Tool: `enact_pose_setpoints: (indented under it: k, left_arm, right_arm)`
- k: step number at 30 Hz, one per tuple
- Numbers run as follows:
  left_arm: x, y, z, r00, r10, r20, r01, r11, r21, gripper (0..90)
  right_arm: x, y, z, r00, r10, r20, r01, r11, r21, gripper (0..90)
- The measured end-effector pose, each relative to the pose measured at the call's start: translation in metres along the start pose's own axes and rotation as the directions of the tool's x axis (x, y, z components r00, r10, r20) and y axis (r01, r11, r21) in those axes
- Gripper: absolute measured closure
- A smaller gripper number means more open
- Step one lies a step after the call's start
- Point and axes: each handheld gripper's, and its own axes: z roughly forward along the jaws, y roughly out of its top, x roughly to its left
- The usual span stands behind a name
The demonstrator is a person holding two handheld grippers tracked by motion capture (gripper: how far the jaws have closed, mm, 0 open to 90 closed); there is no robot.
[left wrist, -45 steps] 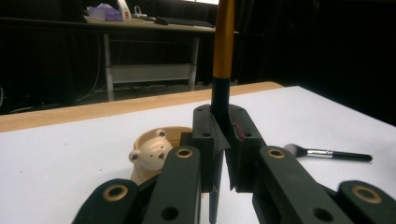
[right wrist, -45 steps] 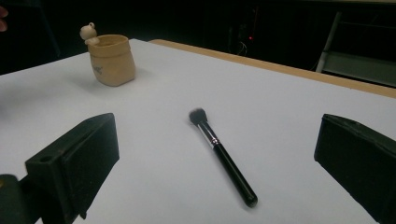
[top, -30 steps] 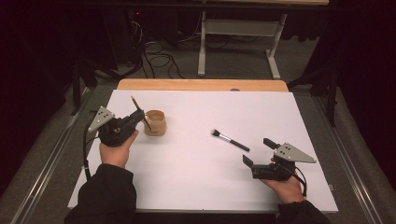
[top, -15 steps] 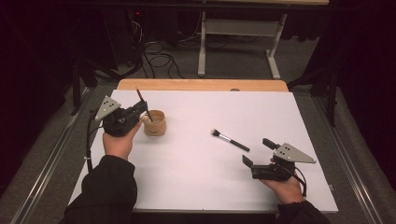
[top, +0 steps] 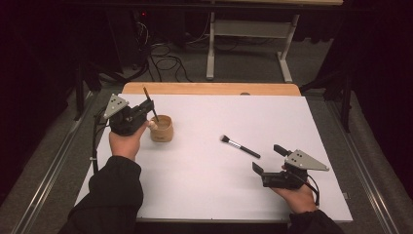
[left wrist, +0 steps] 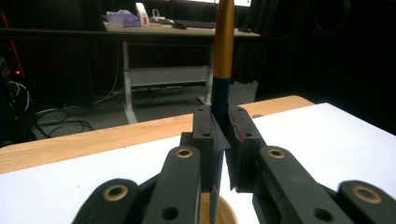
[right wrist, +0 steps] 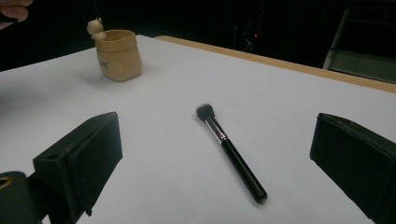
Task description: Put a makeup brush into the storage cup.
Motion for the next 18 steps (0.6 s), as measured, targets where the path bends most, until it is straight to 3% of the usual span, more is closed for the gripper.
enact_pose_setpoints:
  k: [18]
  left_arm:
    - [0.012, 0.004, 0.016, 0.9992, 0.002, -0.041, -0.001, 0.9996, 0.028, 83.2]
  right_arm:
    - [0.001, -0.001, 0.001, 1.0, 0.003, -0.005, -0.003, 1.0, 0.006, 3.2]
